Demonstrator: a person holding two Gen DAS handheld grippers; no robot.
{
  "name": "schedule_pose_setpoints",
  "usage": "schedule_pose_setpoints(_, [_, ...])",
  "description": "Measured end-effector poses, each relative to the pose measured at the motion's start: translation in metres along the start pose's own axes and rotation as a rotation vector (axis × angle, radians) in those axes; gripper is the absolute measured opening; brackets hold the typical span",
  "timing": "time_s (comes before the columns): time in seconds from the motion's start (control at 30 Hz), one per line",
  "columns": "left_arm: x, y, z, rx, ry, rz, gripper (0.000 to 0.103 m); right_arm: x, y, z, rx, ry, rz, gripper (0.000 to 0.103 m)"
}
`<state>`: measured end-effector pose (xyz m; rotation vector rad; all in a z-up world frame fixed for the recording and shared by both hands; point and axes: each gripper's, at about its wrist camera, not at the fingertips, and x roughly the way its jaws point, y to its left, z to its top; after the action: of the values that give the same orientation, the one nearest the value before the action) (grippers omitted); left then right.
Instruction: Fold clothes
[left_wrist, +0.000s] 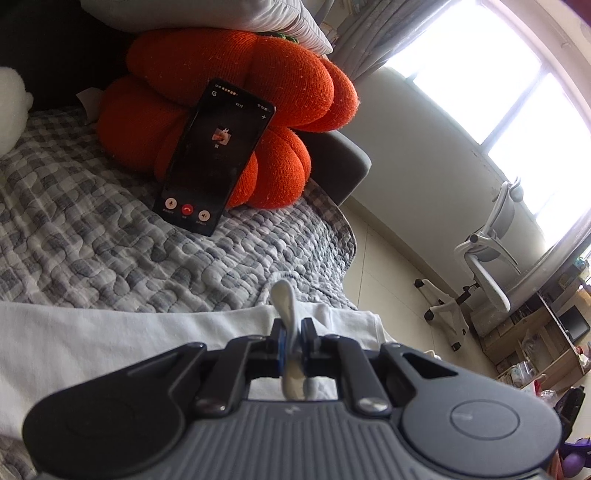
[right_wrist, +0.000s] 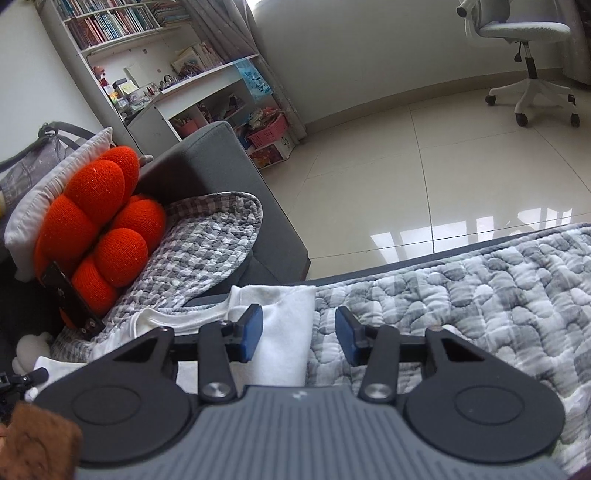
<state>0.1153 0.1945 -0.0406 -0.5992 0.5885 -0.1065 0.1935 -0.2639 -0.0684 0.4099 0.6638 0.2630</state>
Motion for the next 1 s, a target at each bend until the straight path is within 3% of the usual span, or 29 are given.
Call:
schedule_pose_setpoints(0.1, [-0.016, -0.004, -0.001, -0.008, -0.026, -0.050, 0.008, 0.009, 0.001, -0.001, -0.030, 0.006, -0.047, 0.048])
schedule_pose_setpoints(0.13, [-0.021, -0.006, -0.001, -0.005, -0.037, -0.065, 0.008, 0.012, 0.002, -0.002, -0.054, 0.005, -0.065, 0.042])
schedule_pose_setpoints(0.17, [-0.026, -0.008, -0.001, 0.002, -0.046, -0.077, 0.008, 0.014, 0.003, -0.003, -0.080, 0.002, -0.081, 0.024])
schedule_pose_setpoints(0.23, [-0.031, -0.011, -0.001, 0.018, -0.060, -0.093, 0.008, 0.018, 0.005, -0.004, -0.112, -0.012, -0.099, 0.002])
schedule_pose_setpoints(0.37, [-0.028, -0.010, -0.001, 0.043, -0.070, -0.105, 0.008, 0.016, 0.002, -0.006, -0.119, -0.052, -0.129, 0.001])
schedule_pose_setpoints(0.6, [0.010, 0.022, -0.009, 0.013, 0.012, -0.088, 0.008, 0.011, -0.009, -0.006, -0.101, -0.109, -0.170, 0.000])
schedule_pose_setpoints(0.73, [0.029, 0.042, -0.020, -0.014, 0.088, -0.006, 0.008, 0.011, -0.008, -0.004, -0.101, -0.097, -0.156, 0.001])
schedule_pose_setpoints(0.8, [0.029, 0.043, -0.021, 0.010, 0.096, -0.014, 0.009, 0.009, -0.006, -0.002, -0.103, -0.089, -0.137, 0.002])
schedule_pose_setpoints(0.87, [0.026, 0.041, -0.019, 0.032, 0.097, -0.028, 0.018, 0.003, -0.004, 0.000, -0.105, -0.100, -0.128, 0.016])
schedule_pose_setpoints(0.9, [0.025, 0.041, -0.017, 0.033, 0.096, -0.040, 0.024, 0.000, -0.002, 0.002, -0.106, -0.105, -0.121, 0.016])
schedule_pose_setpoints(0.93, [0.023, 0.042, -0.015, 0.027, 0.095, -0.056, 0.037, -0.003, 0.000, 0.004, -0.103, -0.109, -0.111, 0.022])
schedule_pose_setpoints(0.97, [0.022, 0.042, -0.014, 0.020, 0.089, -0.067, 0.040, -0.005, 0.001, 0.005, -0.101, -0.113, -0.100, 0.037])
schedule_pose_setpoints(1.0, [0.022, 0.041, -0.012, 0.017, 0.082, -0.073, 0.040, -0.005, 0.004, 0.006, -0.106, -0.106, -0.096, 0.043])
